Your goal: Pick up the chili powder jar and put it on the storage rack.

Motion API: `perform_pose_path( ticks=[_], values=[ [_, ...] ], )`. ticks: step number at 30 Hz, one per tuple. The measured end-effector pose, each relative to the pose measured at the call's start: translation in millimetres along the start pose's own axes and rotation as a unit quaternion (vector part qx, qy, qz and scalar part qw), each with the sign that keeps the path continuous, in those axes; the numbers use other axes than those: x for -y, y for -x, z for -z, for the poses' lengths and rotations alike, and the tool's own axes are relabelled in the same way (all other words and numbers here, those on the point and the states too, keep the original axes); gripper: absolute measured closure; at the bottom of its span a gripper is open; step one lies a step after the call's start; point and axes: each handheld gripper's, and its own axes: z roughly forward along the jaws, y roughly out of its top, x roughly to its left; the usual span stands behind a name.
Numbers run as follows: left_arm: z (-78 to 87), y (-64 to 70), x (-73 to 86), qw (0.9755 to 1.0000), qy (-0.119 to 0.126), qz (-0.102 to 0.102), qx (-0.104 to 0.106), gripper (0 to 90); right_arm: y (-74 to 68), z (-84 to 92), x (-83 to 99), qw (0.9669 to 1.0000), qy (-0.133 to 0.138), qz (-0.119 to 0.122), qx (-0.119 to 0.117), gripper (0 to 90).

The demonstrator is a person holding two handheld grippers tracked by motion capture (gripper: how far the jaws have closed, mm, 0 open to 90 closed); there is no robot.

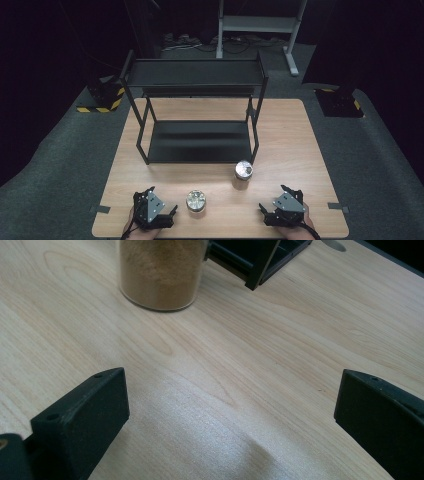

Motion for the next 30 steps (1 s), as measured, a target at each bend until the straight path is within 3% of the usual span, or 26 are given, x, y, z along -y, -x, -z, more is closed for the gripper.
perform_pose_path(
  ticks=[6,8,11,19,30],
  values=[
    [2.9,-9.0,5.9,0.9992,0.014,0.035,0.012,1.2,2.9,1.3,1.8,0.9999,0.004,-0.013,-0.002,0.2],
    [4.3,-12.9,9.2,0.9977,0.019,0.064,0.011,1.2,3.4,1.3,2.2,0.9999,0.005,-0.015,-0.002,0.2],
    [4.0,-14.1,8.9,0.997,0.017,0.074,0.01,1.2,3.9,1.1,2.1,0.9999,0.004,-0.016,-0.003,0.3],
    [3.2,-10.3,5.7,0.9985,0.01,0.054,0.008,1.4,3.7,1.5,2.2,0.9998,0.004,-0.018,-0.001,0.3],
    [3.1,-13.0,6.1,0.9982,0.01,0.058,0.014,1.4,4.0,0.7,1.5,0.9998,0.003,-0.022,0.0,0.3]
  ],
)
